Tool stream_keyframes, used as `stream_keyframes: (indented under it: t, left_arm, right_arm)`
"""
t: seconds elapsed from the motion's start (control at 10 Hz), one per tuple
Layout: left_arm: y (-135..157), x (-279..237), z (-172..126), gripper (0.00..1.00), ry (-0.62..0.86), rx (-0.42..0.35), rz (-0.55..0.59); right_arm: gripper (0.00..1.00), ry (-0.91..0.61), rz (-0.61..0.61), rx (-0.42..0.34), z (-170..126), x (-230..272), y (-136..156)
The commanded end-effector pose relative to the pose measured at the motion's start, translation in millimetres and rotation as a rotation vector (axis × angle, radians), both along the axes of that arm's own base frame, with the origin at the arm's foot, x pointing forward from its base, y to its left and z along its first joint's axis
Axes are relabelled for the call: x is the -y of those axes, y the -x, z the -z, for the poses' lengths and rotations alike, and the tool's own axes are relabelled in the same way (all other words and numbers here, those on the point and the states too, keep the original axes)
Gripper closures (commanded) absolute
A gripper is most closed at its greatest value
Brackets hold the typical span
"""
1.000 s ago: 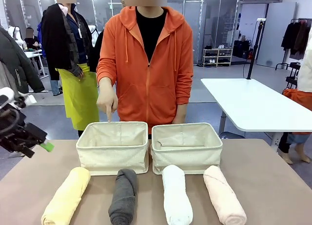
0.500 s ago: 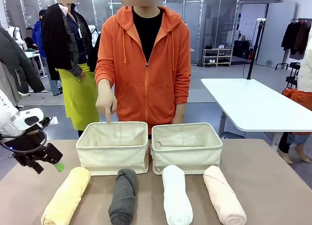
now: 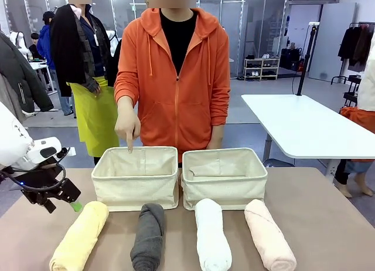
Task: Divide the towels into two baskets.
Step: Pick up one hotel-folded towel and place it in the Fabric basket indicated by the person.
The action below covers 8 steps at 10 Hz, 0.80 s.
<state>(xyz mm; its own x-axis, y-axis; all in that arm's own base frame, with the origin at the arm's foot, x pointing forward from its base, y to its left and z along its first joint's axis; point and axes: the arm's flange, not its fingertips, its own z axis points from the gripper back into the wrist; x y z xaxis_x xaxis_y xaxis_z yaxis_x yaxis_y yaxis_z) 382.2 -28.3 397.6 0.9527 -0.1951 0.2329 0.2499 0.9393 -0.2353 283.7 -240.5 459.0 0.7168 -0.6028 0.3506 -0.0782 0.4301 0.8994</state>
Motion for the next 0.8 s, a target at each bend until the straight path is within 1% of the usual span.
stream_keyframes:
  t: [0.0, 0.2, 0.3, 0.5, 0.6, 0.7]
  left_arm:
    - [3.0, -2.7, -5.7, 0.0, 0.01, -0.003, 0.011]
    - [3.0, -2.7, -5.7, 0.0, 0.01, -0.003, 0.011]
    - [0.0, -1.4, -1.0, 0.0, 0.002, 0.002, -0.003]
    - [-7.4, 11.3, 12.5, 0.0, 0.008, -0.022, 0.015]
    - [-11.8, 17.3, 22.0, 0.0, -0.021, -0.046, 0.017]
    - [-13.3, 23.5, 29.9, 0.0, -0.018, -0.065, 0.037]
  right_arm:
    - [0.0, 0.001, -0.001, 0.027, 0.5, 0.1, 1.3]
    - [0.0, 0.001, -0.001, 0.027, 0.5, 0.1, 1.3]
    - [0.0, 0.001, -0.001, 0.027, 0.5, 0.1, 1.3]
    - [0.0, 0.001, -0.001, 0.027, 0.5, 0.1, 1.3]
    - [0.0, 0.001, -0.001, 0.027, 0.5, 0.1, 1.3]
    - [0.0, 0.001, -0.001, 0.027, 0.5, 0.1, 1.3]
